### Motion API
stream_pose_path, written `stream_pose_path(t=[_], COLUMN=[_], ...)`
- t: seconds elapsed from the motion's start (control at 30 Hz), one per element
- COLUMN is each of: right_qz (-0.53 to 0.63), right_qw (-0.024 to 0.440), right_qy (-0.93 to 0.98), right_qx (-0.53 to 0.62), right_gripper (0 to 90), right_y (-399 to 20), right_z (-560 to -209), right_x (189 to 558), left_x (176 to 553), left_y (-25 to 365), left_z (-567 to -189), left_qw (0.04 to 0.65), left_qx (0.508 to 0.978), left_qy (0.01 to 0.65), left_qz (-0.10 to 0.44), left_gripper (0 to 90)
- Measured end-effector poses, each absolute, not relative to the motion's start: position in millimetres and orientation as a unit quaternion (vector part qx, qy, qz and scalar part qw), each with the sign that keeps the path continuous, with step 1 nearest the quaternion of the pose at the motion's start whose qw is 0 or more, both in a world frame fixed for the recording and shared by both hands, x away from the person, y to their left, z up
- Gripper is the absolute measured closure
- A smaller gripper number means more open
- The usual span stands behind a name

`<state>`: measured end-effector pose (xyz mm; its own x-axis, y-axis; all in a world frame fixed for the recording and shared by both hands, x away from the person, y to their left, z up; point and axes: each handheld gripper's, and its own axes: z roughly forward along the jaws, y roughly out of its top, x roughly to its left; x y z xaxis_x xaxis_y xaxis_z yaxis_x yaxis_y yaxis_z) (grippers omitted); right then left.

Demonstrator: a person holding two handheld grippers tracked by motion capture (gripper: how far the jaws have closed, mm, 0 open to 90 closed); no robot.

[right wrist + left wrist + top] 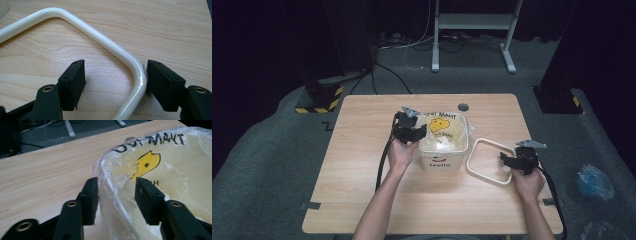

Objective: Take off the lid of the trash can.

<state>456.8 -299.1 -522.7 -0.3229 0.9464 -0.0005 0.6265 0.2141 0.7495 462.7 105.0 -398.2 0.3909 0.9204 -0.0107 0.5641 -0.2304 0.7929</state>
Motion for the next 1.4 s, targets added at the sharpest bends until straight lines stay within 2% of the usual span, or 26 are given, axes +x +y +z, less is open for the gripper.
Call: stream_pose_path(t=[0.47, 1.0, 1.4], right_qz=[0.334, 0.333, 0.333], right_qw=[0.24, 0.24, 0.24], right_qy=[0.741, 0.742, 0.742], right_qx=[0.53, 0.53, 0.53], right_gripper=[32.4, 32.3, 31.9], right_y=[-299, -299, -299], right_z=[-523, -523, -523], right_x=[457, 457, 457], left_x=[462, 456, 455], left_y=[107, 112, 115], left_z=[-395, -387, -378], left_qw=[0.366, 0.39, 0.419], left_qx=[0.747, 0.738, 0.732], left_qy=[0.501, 0.496, 0.487], left_qz=[0.238, 0.241, 0.229], left_gripper=[79.0, 87.6, 88.9])
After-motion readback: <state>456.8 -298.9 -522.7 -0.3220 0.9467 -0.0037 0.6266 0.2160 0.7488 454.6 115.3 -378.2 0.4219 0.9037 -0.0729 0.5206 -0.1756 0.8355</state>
